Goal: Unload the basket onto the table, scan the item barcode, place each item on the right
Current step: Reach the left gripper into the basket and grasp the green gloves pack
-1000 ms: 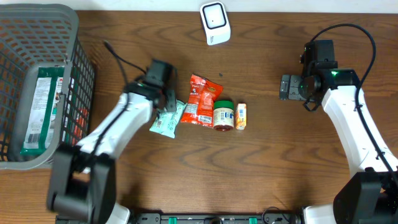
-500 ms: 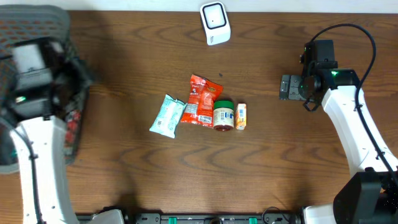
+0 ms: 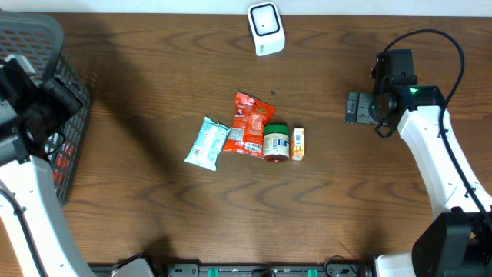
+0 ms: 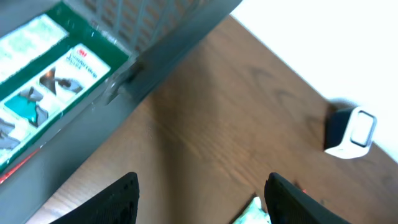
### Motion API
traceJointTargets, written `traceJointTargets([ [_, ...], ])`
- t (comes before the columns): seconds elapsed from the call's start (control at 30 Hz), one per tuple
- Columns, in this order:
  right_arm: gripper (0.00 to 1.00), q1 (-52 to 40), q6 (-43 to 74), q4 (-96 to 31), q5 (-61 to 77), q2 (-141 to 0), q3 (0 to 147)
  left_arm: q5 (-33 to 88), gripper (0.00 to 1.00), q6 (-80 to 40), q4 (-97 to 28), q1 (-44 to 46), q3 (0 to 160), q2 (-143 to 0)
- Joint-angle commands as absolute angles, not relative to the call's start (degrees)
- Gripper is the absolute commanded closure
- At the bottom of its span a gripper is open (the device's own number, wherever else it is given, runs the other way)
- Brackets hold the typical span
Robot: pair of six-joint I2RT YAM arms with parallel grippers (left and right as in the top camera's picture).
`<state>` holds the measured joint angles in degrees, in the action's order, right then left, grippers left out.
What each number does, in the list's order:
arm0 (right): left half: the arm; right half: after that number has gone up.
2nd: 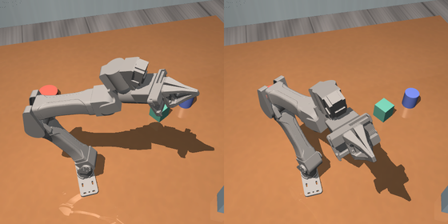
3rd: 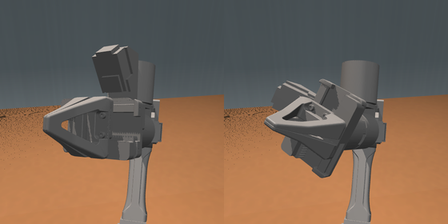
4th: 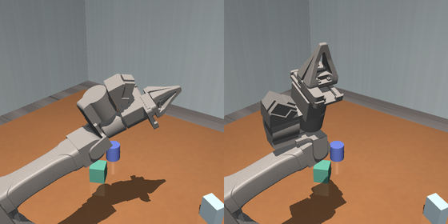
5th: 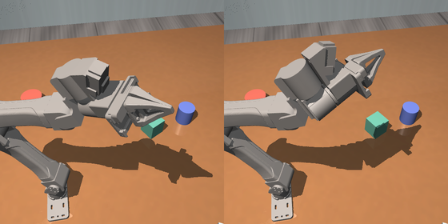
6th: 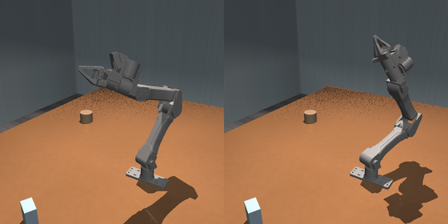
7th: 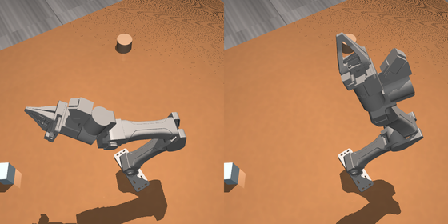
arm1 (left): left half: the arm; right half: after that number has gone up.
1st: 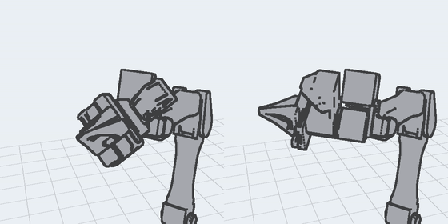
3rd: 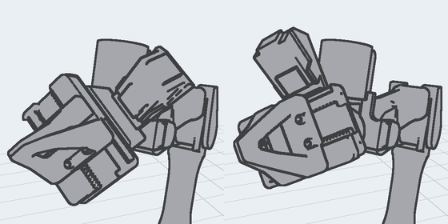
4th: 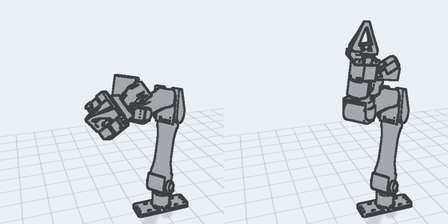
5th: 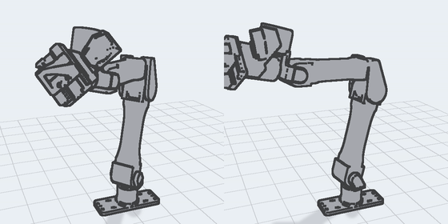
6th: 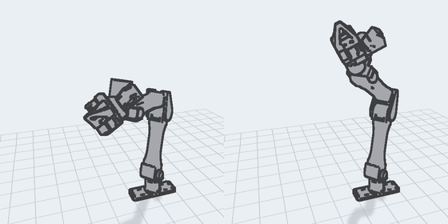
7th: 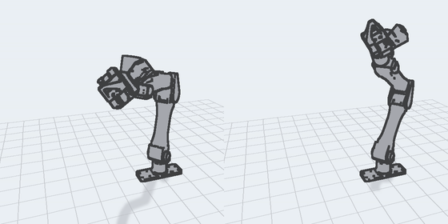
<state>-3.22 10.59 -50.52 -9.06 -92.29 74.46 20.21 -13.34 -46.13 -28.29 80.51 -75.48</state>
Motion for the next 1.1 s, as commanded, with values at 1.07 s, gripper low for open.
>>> traceJointTargets([
  [1.07, 0.01, -3.07, 10.02, -50.57, -10.0, -91.72, 75.05, 16.88, 0.45, -10.41, -45.84, -38.44, 86.56, -89.25],
])
